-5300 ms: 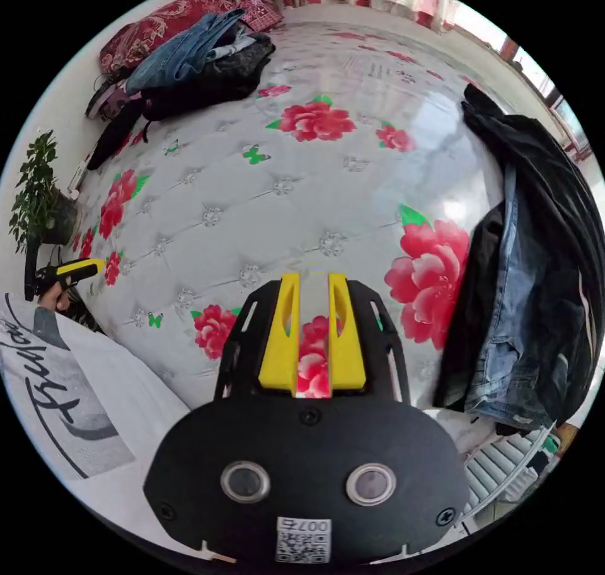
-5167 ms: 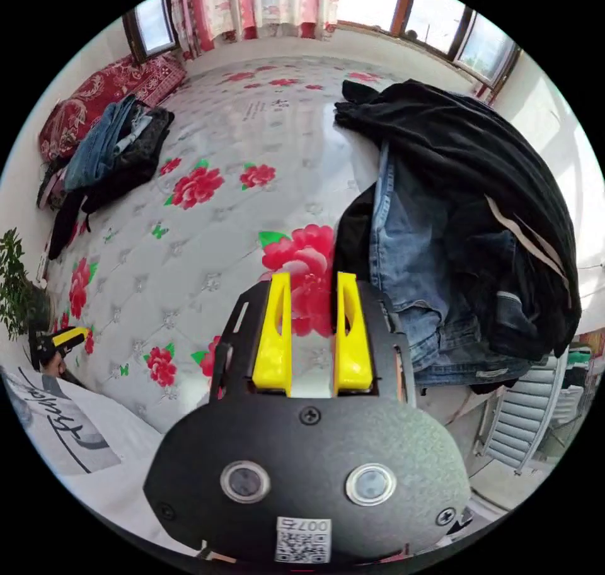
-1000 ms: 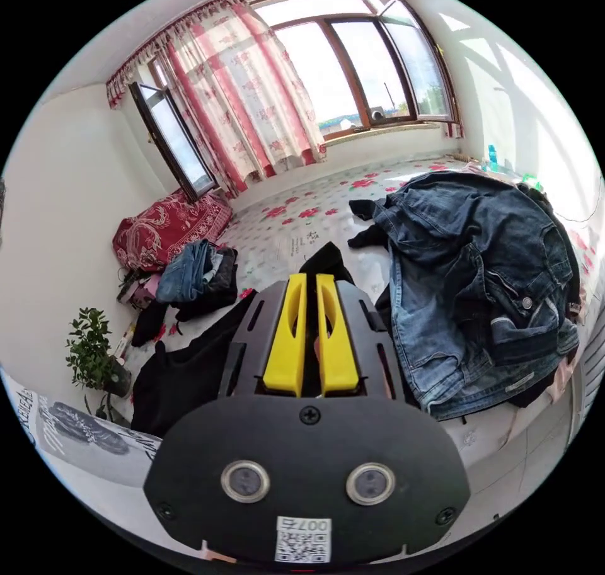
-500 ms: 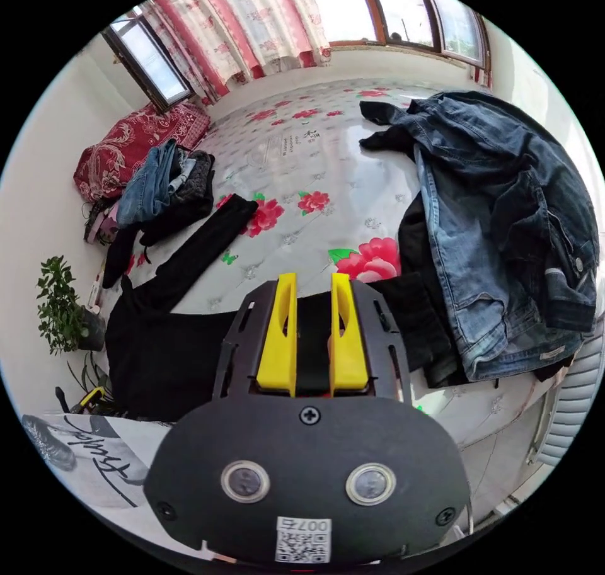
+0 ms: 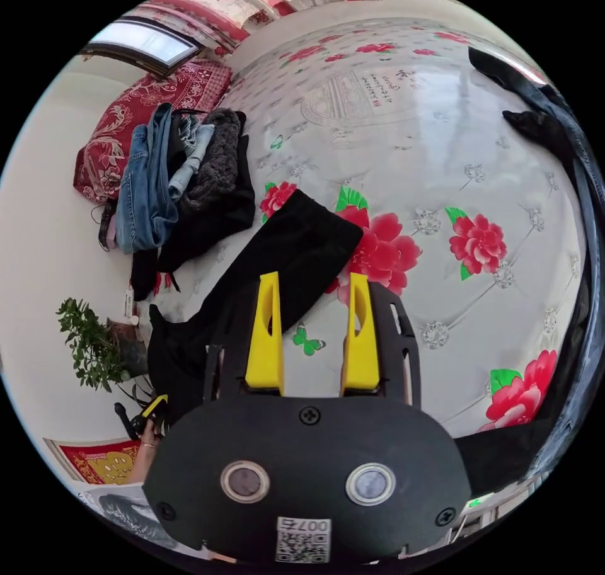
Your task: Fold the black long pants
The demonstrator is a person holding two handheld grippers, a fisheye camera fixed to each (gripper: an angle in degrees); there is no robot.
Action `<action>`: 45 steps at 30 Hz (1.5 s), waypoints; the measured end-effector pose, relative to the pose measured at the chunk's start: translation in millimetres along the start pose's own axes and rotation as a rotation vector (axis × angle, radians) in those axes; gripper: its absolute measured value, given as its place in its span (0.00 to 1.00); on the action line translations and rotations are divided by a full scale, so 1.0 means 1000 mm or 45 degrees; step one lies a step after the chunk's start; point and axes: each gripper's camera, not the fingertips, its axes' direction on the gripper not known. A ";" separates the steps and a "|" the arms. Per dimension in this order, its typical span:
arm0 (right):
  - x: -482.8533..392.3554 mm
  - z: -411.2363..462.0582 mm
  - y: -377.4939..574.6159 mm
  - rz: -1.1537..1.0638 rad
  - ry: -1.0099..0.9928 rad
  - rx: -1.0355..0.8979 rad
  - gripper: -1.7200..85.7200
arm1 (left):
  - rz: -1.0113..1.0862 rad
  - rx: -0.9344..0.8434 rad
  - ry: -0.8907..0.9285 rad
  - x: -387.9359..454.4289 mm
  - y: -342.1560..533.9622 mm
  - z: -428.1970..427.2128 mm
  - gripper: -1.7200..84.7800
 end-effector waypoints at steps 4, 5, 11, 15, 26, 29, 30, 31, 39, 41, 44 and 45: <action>0.014 0.044 -0.024 0.086 0.040 -0.091 0.07 | -0.026 -0.030 0.014 -0.008 -0.008 0.004 0.01; 0.014 0.045 -0.025 0.089 0.056 -0.091 0.06 | -0.026 -0.033 0.012 -0.009 -0.009 0.004 0.01; 0.034 -0.092 -0.024 -0.004 -0.072 0.432 0.02 | -0.036 -0.002 0.015 -0.014 -0.011 -0.015 0.01; 0.102 -0.213 0.005 0.101 0.077 0.759 0.03 | -0.027 0.188 0.119 -0.014 0.002 -0.047 0.01; 0.134 -0.103 0.218 0.157 -0.036 0.245 0.08 | -0.222 0.323 0.213 -0.071 -0.017 -0.060 0.11; 0.093 -0.054 0.287 0.046 -0.109 0.082 0.08 | -0.191 0.318 0.206 -0.077 -0.048 -0.049 0.14; 0.079 -0.042 0.307 0.016 -0.153 0.028 0.08 | -0.187 0.285 0.217 -0.078 -0.063 -0.040 0.14; 0.066 -0.034 0.323 -0.030 -0.199 -0.017 0.08 | -0.178 0.222 0.258 -0.077 -0.079 -0.028 0.13; 0.019 -0.055 0.381 -0.221 -0.165 -0.002 0.06 | 0.284 0.407 0.122 0.035 -0.055 -0.070 0.01; 0.019 -0.054 0.398 -0.195 -0.180 0.008 0.06 | 0.531 0.471 0.249 0.077 -0.017 -0.084 0.01; 0.020 -0.039 0.423 -0.149 -0.200 -0.048 0.06 | 0.790 0.405 0.372 0.130 0.038 -0.077 0.01; 0.018 -0.034 0.432 -0.136 -0.203 -0.065 0.06 | 0.788 0.421 0.274 0.138 0.051 -0.073 0.01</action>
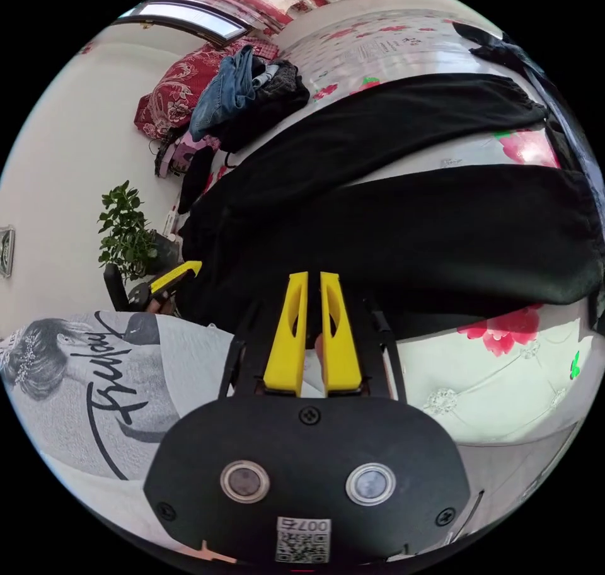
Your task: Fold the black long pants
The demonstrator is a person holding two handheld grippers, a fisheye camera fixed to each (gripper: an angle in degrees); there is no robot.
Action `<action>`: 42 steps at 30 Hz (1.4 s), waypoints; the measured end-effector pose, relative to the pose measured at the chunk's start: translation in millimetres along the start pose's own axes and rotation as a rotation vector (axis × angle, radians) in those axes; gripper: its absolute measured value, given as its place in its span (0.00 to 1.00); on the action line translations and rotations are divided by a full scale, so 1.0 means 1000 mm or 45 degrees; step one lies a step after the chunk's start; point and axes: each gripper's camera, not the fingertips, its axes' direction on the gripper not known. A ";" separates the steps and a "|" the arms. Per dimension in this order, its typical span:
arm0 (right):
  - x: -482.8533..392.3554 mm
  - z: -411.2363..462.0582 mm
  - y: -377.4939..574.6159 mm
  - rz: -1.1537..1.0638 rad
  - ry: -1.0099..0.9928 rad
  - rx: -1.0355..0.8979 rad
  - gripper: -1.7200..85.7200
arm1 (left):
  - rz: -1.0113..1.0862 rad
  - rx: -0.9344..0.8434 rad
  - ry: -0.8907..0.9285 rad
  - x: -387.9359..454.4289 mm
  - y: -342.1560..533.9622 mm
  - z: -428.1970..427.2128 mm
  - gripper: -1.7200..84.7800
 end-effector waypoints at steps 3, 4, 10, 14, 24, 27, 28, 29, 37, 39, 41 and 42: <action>-0.010 0.002 0.015 -0.008 -0.025 0.003 0.06 | -0.092 0.101 -0.129 -0.022 0.013 -0.016 0.02; -0.015 0.002 0.018 -0.024 -0.021 -0.003 0.06 | -0.184 0.147 -0.183 -0.050 0.015 -0.023 0.04; -0.028 -0.003 0.030 -0.071 -0.021 0.013 0.07 | -0.617 0.080 -0.191 -0.222 -0.005 -0.007 0.16; -0.037 -0.002 0.038 -0.097 -0.016 0.024 0.07 | -0.765 -0.190 0.059 -0.268 -0.011 0.062 0.13; -0.040 0.007 0.058 -0.006 -0.053 0.004 0.06 | -0.088 0.102 -0.012 -0.015 0.007 0.040 0.02; -0.049 0.014 0.051 -0.040 -0.039 -0.034 0.06 | -0.073 -0.006 0.072 0.008 0.018 0.060 0.02; -0.055 0.013 0.047 -0.065 -0.041 -0.032 0.06 | -0.056 0.043 0.038 0.005 0.018 0.051 0.02; -0.057 0.013 0.046 -0.079 -0.040 -0.030 0.06 | -0.048 0.084 0.021 0.002 0.018 0.044 0.02; -0.059 0.017 0.034 -0.094 -0.028 -0.015 0.08 | -0.273 0.218 -0.030 -0.110 -0.045 0.033 0.18; -0.057 0.019 0.031 -0.081 -0.030 -0.010 0.08 | -0.279 0.047 0.014 -0.124 -0.065 0.074 0.16; -0.057 0.019 0.030 -0.070 -0.020 -0.001 0.09 | -0.280 -0.185 0.051 -0.129 -0.079 0.121 0.12; -0.057 0.018 0.029 -0.063 -0.002 0.013 0.09 | -0.294 -0.239 0.111 -0.135 -0.083 0.137 0.10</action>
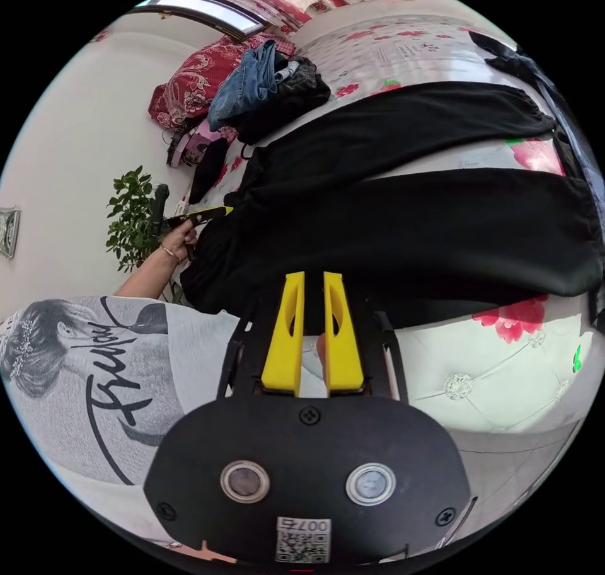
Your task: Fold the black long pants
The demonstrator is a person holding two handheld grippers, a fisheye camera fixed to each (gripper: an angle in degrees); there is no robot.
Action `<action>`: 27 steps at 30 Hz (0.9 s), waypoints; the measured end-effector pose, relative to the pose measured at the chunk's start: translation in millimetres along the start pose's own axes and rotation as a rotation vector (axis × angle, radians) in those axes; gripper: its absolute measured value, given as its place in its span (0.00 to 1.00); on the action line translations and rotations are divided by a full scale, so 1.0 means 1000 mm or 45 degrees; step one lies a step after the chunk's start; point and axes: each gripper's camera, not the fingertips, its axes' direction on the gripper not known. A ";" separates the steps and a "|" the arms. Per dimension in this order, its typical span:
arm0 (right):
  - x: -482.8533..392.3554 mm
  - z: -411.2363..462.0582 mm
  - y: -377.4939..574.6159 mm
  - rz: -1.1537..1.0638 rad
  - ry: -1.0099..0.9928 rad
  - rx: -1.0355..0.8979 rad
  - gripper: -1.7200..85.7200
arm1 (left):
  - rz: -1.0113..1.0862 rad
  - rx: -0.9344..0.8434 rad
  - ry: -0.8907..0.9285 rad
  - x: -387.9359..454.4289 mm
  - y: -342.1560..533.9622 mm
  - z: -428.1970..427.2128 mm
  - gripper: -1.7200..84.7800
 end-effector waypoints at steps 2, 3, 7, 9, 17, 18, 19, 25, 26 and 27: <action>0.001 -0.005 0.000 0.011 0.035 0.027 0.09 | -0.003 0.031 0.009 -0.014 -0.008 -0.004 0.04; 0.004 -0.008 0.001 0.024 0.056 0.043 0.09 | -0.077 0.072 -0.102 -0.029 -0.011 -0.016 0.03; 0.026 -0.013 0.003 0.136 0.104 0.082 0.09 | -0.502 0.185 -0.510 -0.115 0.002 -0.064 0.03; 0.036 -0.012 0.002 0.188 0.116 0.098 0.09 | -0.629 0.113 -0.448 -0.141 0.011 -0.062 0.02; 0.068 -0.018 -0.035 0.264 0.387 0.126 0.10 | -0.467 0.238 -0.767 -0.045 0.063 -0.076 0.01; 0.073 -0.016 -0.043 0.266 0.450 0.111 0.10 | -0.416 0.277 -0.723 -0.024 0.075 -0.076 0.01; 0.078 -0.011 -0.050 0.260 0.517 0.077 0.11 | -0.362 0.301 -0.670 -0.006 0.086 -0.072 0.01; 0.073 0.025 -0.064 0.119 0.702 -0.140 0.12 | -0.240 -0.115 -0.602 0.011 0.113 0.015 0.01; 0.073 0.024 -0.064 0.139 0.693 -0.165 0.12 | -0.232 -0.126 -0.604 0.009 0.116 0.021 0.01; 0.075 0.023 -0.063 0.173 0.696 -0.232 0.12 | -0.158 -0.055 -0.614 0.013 0.121 0.018 0.01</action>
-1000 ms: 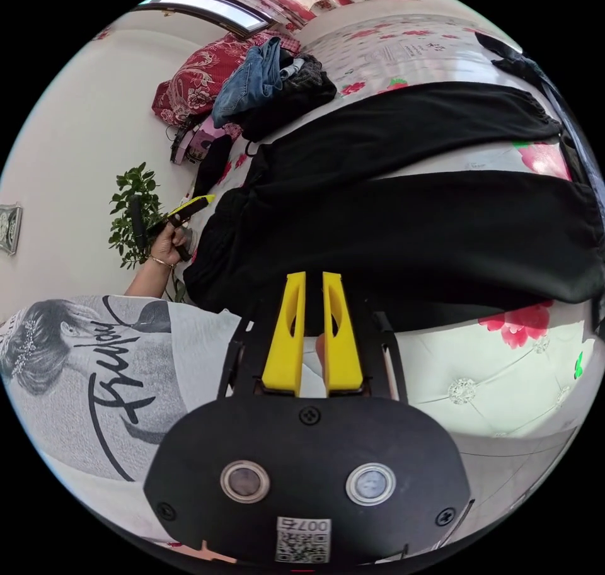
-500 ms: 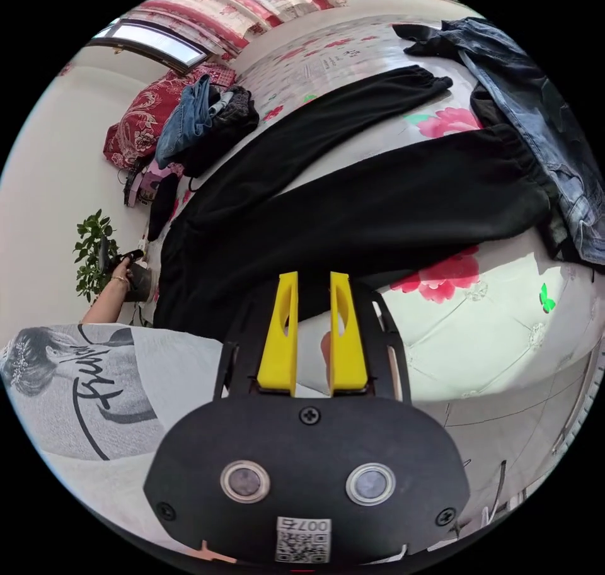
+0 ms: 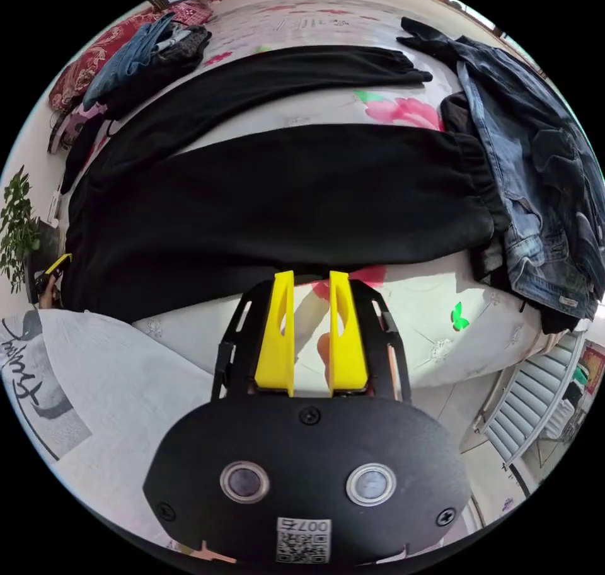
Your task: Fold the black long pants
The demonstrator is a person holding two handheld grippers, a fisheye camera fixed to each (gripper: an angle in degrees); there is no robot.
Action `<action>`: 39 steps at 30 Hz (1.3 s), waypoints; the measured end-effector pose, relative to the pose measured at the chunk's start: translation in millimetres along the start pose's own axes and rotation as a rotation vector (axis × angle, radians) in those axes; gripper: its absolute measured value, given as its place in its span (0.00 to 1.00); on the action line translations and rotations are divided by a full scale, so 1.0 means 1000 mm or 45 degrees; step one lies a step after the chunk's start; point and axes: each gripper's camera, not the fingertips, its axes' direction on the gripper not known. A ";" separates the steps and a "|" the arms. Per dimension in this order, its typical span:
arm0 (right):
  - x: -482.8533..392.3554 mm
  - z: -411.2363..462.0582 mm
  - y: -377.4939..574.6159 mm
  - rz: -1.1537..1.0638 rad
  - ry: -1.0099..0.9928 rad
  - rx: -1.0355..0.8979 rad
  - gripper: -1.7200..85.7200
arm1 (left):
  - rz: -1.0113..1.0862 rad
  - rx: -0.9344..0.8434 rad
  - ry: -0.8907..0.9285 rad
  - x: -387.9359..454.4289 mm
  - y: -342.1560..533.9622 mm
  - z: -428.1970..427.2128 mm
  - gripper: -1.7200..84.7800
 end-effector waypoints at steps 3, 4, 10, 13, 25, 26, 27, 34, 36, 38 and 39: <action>0.001 -0.005 0.008 -0.038 0.028 -0.078 0.12 | 0.067 -0.024 0.032 -0.003 -0.004 -0.003 0.01; 0.005 -0.011 0.007 -0.012 0.003 -0.102 0.12 | 0.044 -0.063 0.079 -0.010 -0.011 -0.007 0.01; 0.028 -0.100 -0.055 0.077 -0.186 0.367 0.13 | -0.185 0.257 0.218 -0.060 -0.059 -0.068 0.01; 0.023 -0.113 -0.132 0.007 -0.200 0.415 0.13 | -0.119 0.242 0.217 -0.068 -0.116 -0.058 0.02; -0.003 -0.092 -0.383 0.012 -0.016 0.216 0.15 | -0.035 -0.105 0.317 -0.082 -0.244 0.018 0.06; -0.002 -0.087 -0.390 0.022 -0.006 0.183 0.15 | -0.016 -0.095 0.311 -0.080 -0.244 0.016 0.05; -0.002 -0.086 -0.394 0.030 0.021 0.204 0.14 | 0.018 -0.081 0.288 -0.075 -0.242 0.011 0.03; 0.013 -0.135 -0.395 0.043 -0.088 0.320 0.04 | -0.058 -0.140 0.283 -0.090 -0.248 -0.014 0.01; 0.016 -0.176 -0.379 0.011 -0.167 0.488 0.03 | -0.168 -0.055 0.366 -0.113 -0.240 -0.035 0.01; 0.020 -0.224 -0.356 -0.023 -0.259 0.653 0.03 | -0.281 0.080 0.478 -0.139 -0.224 -0.067 0.01; 0.024 -0.256 -0.334 -0.044 -0.321 0.758 0.02 | -0.335 0.190 0.528 -0.154 -0.207 -0.093 0.01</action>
